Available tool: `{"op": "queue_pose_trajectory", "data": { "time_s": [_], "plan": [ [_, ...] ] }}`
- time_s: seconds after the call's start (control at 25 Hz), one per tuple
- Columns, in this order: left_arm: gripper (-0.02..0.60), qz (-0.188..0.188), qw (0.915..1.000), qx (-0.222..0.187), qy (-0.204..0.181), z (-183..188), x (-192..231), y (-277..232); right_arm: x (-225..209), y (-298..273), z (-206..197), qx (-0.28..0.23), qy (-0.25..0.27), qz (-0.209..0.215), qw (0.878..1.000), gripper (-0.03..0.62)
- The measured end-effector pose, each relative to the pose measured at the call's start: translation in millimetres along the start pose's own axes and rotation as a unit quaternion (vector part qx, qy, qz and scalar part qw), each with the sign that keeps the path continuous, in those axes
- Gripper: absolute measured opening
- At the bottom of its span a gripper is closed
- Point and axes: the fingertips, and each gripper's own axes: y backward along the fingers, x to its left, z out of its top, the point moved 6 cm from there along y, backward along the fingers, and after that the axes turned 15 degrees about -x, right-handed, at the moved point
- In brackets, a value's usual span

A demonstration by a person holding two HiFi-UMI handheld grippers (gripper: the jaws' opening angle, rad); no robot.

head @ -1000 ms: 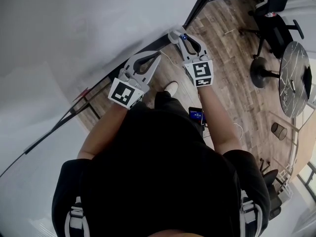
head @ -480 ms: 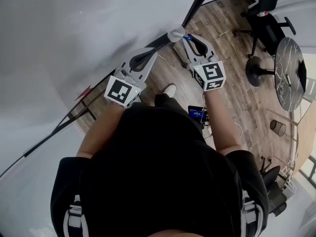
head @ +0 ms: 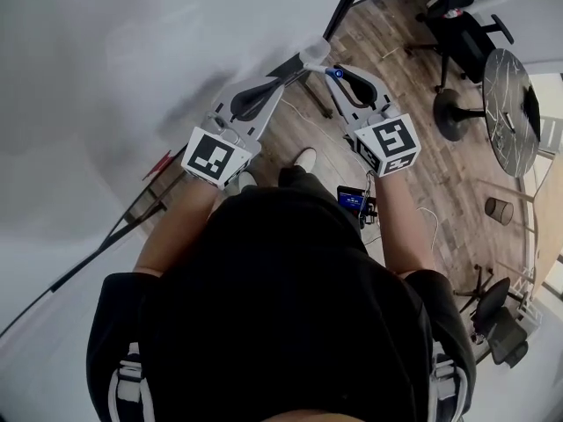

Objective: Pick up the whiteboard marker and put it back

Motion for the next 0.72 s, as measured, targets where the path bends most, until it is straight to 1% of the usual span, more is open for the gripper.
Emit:
{"op": "queue_pose_trajectory", "data": {
  "time_s": [0.2, 0.28, 0.52, 0.64, 0.72],
  "plan": [
    [0.003, -0.024, 0.9997, -0.004, 0.0, 22, -11, 4, 28, 22, 32, 0.0, 0.007, 0.008, 1.0, 0.069],
    [0.003, -0.033, 0.9994, -0.003, 0.001, 27, -14, 1, 29, 30, 40, -0.001, 0.008, 0.005, 1.0, 0.07],
    [0.003, -0.068, 0.9974, -0.024, 0.009, 39, -23, -16, 31, 44, 62, -0.016, 0.004, 0.0, 1.0, 0.071],
    [0.003, -0.077, 0.9964, -0.033, 0.006, 49, -29, -9, 42, 50, 69, -0.014, 0.006, 0.002, 1.0, 0.071],
    [0.003, -0.08, 0.9964, -0.028, 0.004, 56, -37, -4, 48, 58, 76, -0.014, 0.004, -0.003, 1.0, 0.071]
  ]
}}
